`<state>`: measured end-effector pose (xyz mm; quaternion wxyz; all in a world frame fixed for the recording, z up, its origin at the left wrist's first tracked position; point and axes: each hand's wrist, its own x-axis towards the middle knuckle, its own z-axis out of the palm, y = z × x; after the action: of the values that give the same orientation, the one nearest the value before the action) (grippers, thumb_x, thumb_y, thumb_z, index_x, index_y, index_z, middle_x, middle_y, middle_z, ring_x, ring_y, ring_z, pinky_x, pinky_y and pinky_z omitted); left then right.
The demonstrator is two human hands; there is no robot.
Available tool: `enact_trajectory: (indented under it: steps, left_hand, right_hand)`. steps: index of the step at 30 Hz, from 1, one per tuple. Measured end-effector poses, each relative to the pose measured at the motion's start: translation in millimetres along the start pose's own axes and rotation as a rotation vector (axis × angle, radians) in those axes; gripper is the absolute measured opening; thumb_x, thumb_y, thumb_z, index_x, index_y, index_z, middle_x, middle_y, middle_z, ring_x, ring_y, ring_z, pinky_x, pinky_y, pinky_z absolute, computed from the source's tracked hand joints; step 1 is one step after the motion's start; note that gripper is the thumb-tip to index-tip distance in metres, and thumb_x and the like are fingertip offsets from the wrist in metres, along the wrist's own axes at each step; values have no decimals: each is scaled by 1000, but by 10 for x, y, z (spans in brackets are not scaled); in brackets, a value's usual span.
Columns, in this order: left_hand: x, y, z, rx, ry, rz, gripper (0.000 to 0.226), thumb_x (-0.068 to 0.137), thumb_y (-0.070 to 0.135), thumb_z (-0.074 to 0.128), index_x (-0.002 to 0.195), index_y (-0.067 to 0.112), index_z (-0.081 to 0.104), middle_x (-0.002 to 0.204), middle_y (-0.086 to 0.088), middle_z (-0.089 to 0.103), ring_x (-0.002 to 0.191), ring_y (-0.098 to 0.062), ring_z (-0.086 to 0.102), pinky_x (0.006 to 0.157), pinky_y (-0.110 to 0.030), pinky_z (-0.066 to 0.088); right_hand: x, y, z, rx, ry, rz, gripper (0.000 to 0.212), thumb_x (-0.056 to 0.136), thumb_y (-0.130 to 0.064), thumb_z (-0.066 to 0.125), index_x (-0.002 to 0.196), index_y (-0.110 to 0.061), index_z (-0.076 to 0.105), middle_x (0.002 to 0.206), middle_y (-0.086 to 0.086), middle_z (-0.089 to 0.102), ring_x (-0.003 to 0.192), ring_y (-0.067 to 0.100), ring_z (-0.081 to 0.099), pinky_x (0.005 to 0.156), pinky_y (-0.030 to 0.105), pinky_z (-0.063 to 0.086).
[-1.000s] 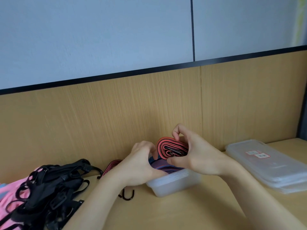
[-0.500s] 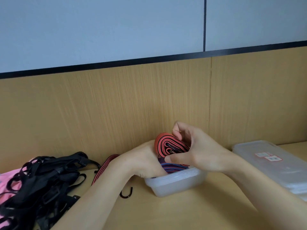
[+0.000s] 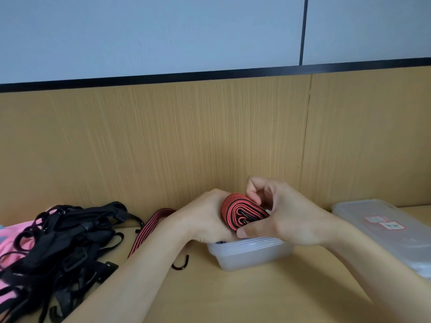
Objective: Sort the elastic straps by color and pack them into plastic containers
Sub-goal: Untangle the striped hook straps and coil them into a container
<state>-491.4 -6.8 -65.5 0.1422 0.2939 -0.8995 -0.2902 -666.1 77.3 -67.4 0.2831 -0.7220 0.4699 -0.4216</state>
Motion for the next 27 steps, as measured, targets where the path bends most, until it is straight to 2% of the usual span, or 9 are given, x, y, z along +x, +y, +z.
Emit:
enact_trajectory:
  steps: [3, 6, 8, 10, 17, 20, 23, 25, 27]
  left_hand:
    - [-9, -20, 4, -14, 5, -29, 28, 67, 15, 84, 88, 19, 66, 75, 12, 65, 66, -2, 58, 62, -27, 53]
    - [-33, -50, -82, -11, -39, -89, 41, 68, 14, 88, 102, 17, 65, 94, 3, 73, 85, -12, 69, 84, -37, 58]
    - [-86, -78, -163, -79, -86, -129, 46, 70, 15, 88, 109, 13, 65, 106, -6, 75, 102, -22, 70, 97, -45, 55]
    - [-136, -107, -202, -139, -80, -146, 40, 76, 9, 85, 110, 10, 66, 107, -10, 75, 100, -17, 70, 102, -44, 52]
    - [-171, -129, -168, -174, -17, -168, 28, 79, 5, 84, 103, 10, 70, 103, -13, 74, 92, -20, 68, 99, -39, 51]
    - [-178, -149, -169, -201, -10, -169, 26, 78, -2, 81, 101, 6, 70, 90, -4, 72, 83, -10, 63, 86, -29, 51]
    - [-179, -139, -165, -180, -15, -177, 24, 79, -3, 78, 98, 9, 68, 85, 3, 68, 78, -6, 60, 78, -21, 48]
    - [-177, -129, -157, -173, -12, -184, 25, 80, -3, 77, 99, 9, 66, 86, 2, 67, 78, -7, 59, 79, -22, 47]
    - [-176, -125, -150, -169, -15, -186, 26, 80, -3, 76, 99, 11, 65, 86, 3, 67, 79, -7, 59, 80, -23, 48]
  right_hand:
    - [-2, 3, 3, -16, -21, 8, 55, 67, -14, 91, 75, -19, 37, 66, -6, 53, 61, 14, 43, 53, 30, 33]
    - [-9, 2, 14, -11, -39, 13, 54, 69, -10, 90, 74, -21, 37, 66, -5, 53, 61, 15, 43, 52, 28, 33]
    - [-4, 4, 21, -15, -46, 20, 54, 70, -8, 89, 75, -20, 37, 65, -6, 52, 60, 15, 41, 51, 27, 33]
    - [2, -2, 20, -18, -56, 23, 53, 70, -8, 89, 75, -20, 37, 65, -7, 53, 61, 15, 41, 52, 29, 32]
    - [5, -32, 24, -41, -99, 46, 46, 72, -12, 86, 73, -22, 41, 68, -9, 57, 66, 15, 47, 60, 32, 36]
    - [-8, -53, 21, -62, -123, 34, 32, 77, -21, 74, 76, -18, 43, 71, -10, 56, 70, 14, 47, 66, 34, 36]
    - [-21, -64, 15, -96, -127, 48, 20, 80, -24, 64, 77, -20, 44, 73, -4, 50, 70, 14, 42, 67, 37, 33]
    - [-33, -70, 31, -148, -109, 67, 22, 79, -32, 63, 79, -20, 44, 76, 0, 51, 72, 16, 43, 70, 41, 34]
    - [-48, -76, 73, -219, -57, 52, 37, 77, -49, 65, 82, -19, 44, 81, -4, 54, 77, 18, 47, 74, 40, 39]
